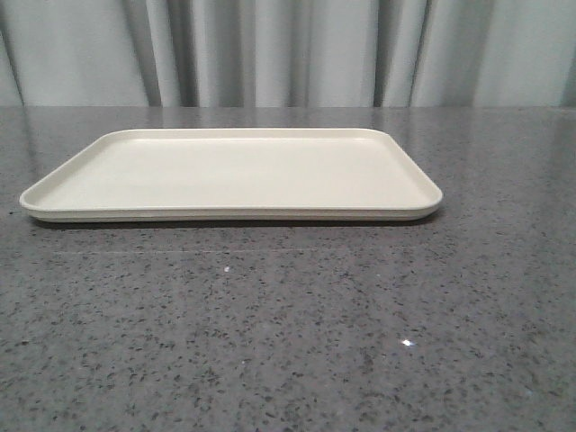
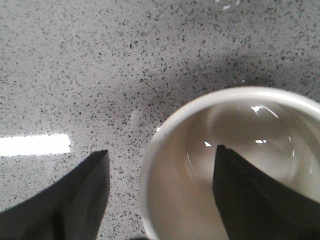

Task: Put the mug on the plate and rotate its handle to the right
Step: 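Lower the left gripper onto the white mug's rim and close it, then lift the mug with the left gripper and lower it onto the tray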

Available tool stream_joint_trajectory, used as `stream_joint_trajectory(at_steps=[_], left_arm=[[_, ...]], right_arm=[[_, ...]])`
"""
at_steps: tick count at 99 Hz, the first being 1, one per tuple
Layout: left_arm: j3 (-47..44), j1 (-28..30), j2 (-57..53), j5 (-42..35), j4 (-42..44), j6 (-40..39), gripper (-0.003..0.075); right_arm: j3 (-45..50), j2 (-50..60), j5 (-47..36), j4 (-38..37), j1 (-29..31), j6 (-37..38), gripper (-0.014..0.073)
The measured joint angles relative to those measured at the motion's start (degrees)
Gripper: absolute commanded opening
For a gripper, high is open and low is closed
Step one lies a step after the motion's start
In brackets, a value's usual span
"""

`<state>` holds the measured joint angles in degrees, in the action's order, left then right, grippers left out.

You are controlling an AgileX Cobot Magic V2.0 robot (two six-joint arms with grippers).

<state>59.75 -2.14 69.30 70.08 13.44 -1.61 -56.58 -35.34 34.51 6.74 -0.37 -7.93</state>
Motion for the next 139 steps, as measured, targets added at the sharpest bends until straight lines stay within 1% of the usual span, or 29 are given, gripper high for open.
stream_joint_trajectory(at_steps=[6, 9, 13, 18, 21, 23, 28, 32, 68, 90, 114, 139], left_arm=[[0.0, 0.0, 0.37, -0.25, -0.11, 0.0, 0.0435], [0.0, 0.0, 0.5, -0.39, -0.11, 0.0, 0.042], [0.0, 0.0, 0.5, -0.6, -0.11, 0.0, 0.0377], [0.0, 0.0, 0.5, -0.88, -0.18, 0.0, 0.0293], [0.0, 0.0, 0.5, -1.01, -0.18, 0.0, 0.0219], [0.0, 0.0, 0.5, -1.19, -0.18, 0.0, 0.0186], [0.0, 0.0, 0.5, -1.61, -0.18, 0.0, 0.0057], [0.0, 0.0, 0.5, -1.83, -0.18, 0.0, -0.0018], [0.0, 0.0, 0.5, -3.45, -0.5, 0.39, -0.0009], [0.36, 0.0, 0.4, -3.9, -2.06, 2.19, -0.0009], [4.16, 0.0, 0.4, -3.9, -5.12, 4.51, -0.0009], [7.75, 0.0, 0.4, -3.44, -6.94, 5.15, -0.0009]], right_arm=[[0.0, 0.0, 0.0, 0.0, 0.0, 0.0, 0.0489], [0.0, 0.0, 0.03, 0.0, 0.0, 0.0, 0.0489], [0.0, 0.0, 0.13, 0.0, 0.0, 0.0, 0.0489], [0.0, 0.0, 0.24, 0.0, 0.0, 0.0, 0.0489], [0.0, 0.0, 0.38, 0.0, 0.0, 0.0, 0.0489], [0.0, 0.0, 0.37, 0.0, 0.0, 0.0, 0.0489], [0.0, 0.0, 0.46, 0.0, 0.0, 0.0, 0.0489], [0.0, 0.0, 0.46, 0.0, 0.0, 0.0, 0.0489], [0.0, 0.0, 0.46, 0.0, 0.0, 0.0, 0.0489], [0.0, 0.0, 0.46, 0.0, 0.0, 0.0, 0.0489], [0.0, 0.0, 0.46, 0.0, 0.0, 0.0, 0.0489], [0.0, 0.0, 0.46, 0.0, 0.0, 0.0, 0.0489]])
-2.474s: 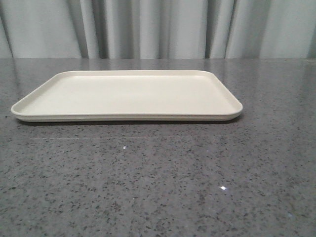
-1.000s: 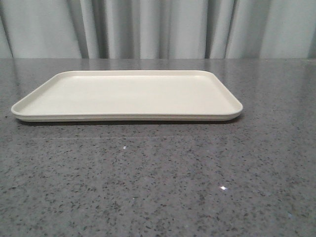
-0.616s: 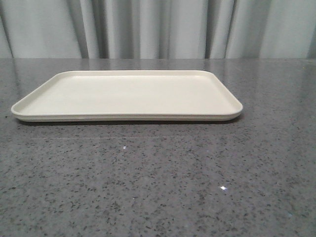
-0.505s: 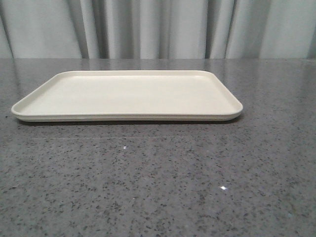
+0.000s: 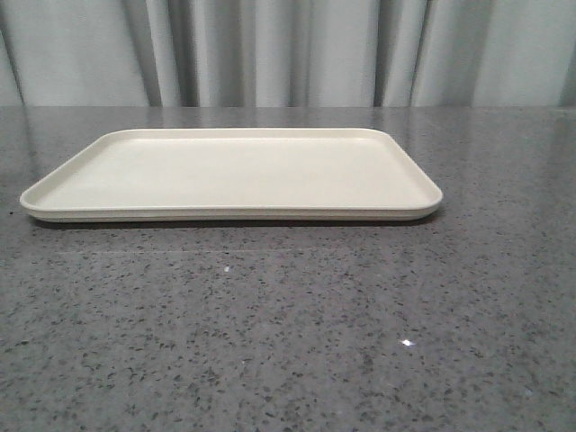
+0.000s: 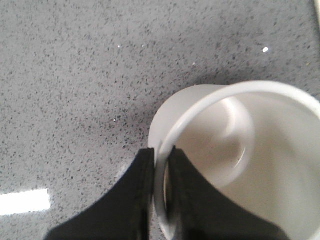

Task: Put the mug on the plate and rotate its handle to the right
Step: 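Lift the mug with the left gripper and lower it onto the tray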

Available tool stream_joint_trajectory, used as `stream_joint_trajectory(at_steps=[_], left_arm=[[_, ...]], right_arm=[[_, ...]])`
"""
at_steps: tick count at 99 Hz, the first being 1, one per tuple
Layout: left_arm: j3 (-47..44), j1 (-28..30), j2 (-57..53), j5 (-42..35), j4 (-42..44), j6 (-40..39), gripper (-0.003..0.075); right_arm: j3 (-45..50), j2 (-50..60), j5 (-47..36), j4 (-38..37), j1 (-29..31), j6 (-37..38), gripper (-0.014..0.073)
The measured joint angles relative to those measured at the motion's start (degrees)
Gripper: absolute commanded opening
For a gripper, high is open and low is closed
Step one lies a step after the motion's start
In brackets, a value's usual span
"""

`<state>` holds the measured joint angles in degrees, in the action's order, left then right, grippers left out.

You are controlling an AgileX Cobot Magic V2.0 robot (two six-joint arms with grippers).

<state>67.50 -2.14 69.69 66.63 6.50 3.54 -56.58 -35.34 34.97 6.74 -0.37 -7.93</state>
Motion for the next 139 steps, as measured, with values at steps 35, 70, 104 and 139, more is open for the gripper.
stream_joint_trajectory(at_steps=[35, 70, 104, 139], left_arm=[[8.03, -3.52, 2.88, -0.75, -9.02, 4.23, -0.001], [22.93, -19.6, 16.58, -1.0, -9.78, 4.45, -0.0011], [32.58, -27.09, 29.12, -1.33, -11.02, 4.45, -0.0011], [33.36, -27.6, 34.42, -1.22, -12.38, 4.45, -0.0011]], right_arm=[[0.0, 0.0, 0.0, 0.0, 0.0, 0.0, 0.0489], [0.0, 0.0, 0.0, 0.0, 0.0, 0.0, 0.0489], [0.0, 0.0, 0.0, 0.0, 0.0, 0.0, 0.0489], [0.0, 0.0, 0.0, 0.0, 0.0, 0.0, 0.0489]])
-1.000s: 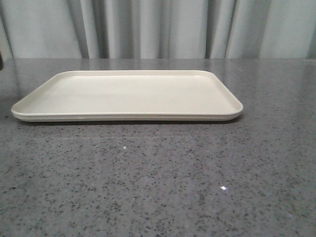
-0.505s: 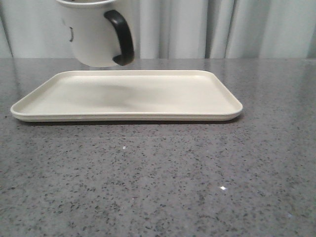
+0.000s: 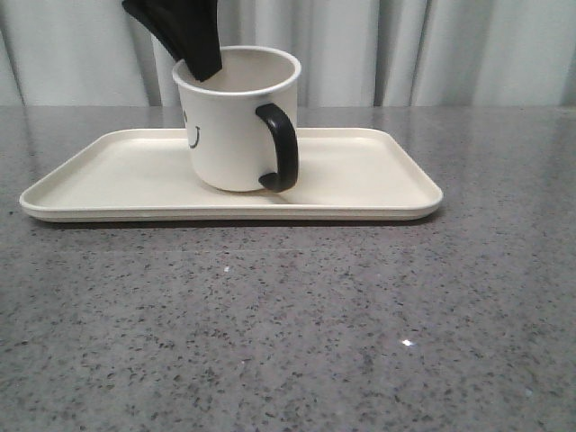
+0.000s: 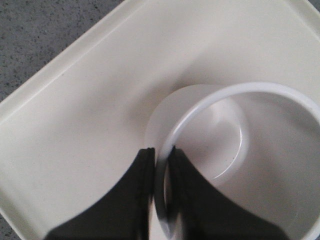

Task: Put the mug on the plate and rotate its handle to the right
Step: 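Lift the mug with the left gripper and lower it onto the tray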

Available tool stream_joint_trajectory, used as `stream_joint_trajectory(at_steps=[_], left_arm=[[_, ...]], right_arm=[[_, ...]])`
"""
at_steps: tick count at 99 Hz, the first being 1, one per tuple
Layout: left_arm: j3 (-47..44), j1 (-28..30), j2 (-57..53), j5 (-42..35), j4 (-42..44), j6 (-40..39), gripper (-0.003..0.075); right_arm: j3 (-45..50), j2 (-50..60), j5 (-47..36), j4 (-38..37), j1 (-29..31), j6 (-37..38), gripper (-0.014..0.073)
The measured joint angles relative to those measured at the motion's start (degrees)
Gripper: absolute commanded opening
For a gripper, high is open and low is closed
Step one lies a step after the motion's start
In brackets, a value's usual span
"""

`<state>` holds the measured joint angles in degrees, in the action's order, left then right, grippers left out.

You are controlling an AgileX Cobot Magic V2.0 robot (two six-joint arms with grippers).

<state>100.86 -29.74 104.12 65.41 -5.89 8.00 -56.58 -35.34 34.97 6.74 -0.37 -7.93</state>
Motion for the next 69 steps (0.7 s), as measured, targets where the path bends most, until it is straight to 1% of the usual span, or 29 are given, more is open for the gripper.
stream_joint_trajectory(at_steps=[55, 62, 69], left_arm=[[0.56, 0.0, 1.44, 0.24, -0.57, 0.0, -0.0007], [0.56, 0.0, 1.44, 0.24, -0.57, 0.0, 0.0003], [0.56, 0.0, 1.44, 0.24, -0.57, 0.0, 0.0036]], right_arm=[[0.0, 0.0, 1.27, 0.0, 0.0, 0.0, 0.0489], [0.0, 0.0, 1.53, 0.0, 0.0, 0.0, 0.0489], [0.0, 0.0, 1.78, 0.0, 0.0, 0.0, 0.0489]])
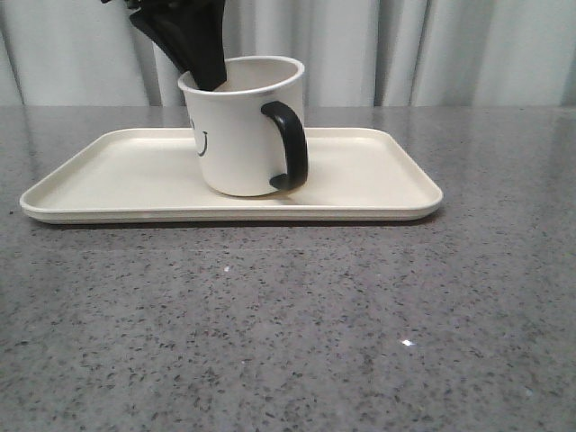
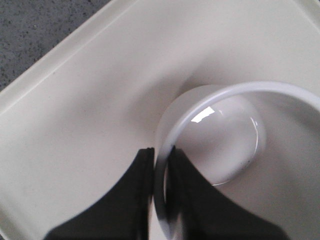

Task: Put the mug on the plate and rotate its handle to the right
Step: 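Lift the mug with the left gripper and lower it onto the tray, then open the left gripper and lift it away from the mug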

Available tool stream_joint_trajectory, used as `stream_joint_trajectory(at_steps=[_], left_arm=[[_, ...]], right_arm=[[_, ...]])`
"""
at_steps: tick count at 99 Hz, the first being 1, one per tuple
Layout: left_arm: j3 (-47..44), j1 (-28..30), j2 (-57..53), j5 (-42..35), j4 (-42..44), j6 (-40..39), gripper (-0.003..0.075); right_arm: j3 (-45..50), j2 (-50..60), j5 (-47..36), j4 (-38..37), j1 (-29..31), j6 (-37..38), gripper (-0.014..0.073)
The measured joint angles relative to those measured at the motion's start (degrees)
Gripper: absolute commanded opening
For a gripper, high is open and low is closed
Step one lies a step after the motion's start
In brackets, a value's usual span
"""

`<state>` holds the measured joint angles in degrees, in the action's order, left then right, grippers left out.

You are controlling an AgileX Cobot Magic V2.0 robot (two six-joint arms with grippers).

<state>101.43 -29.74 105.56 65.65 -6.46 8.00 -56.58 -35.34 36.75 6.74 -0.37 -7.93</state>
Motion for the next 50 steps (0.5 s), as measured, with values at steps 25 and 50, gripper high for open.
stream_joint_trajectory(at_steps=[25, 50], left_arm=[[0.0, 0.0, 0.35, 0.97, 0.0, 0.0, 0.0254], [2.89, 0.0, 0.47, 1.78, 0.0, 0.0, 0.0309]], right_arm=[[0.0, 0.0, 0.07, 0.0, 0.0, 0.0, 0.0489], [0.0, 0.0, 0.12, 0.0, 0.0, 0.0, 0.0489]])
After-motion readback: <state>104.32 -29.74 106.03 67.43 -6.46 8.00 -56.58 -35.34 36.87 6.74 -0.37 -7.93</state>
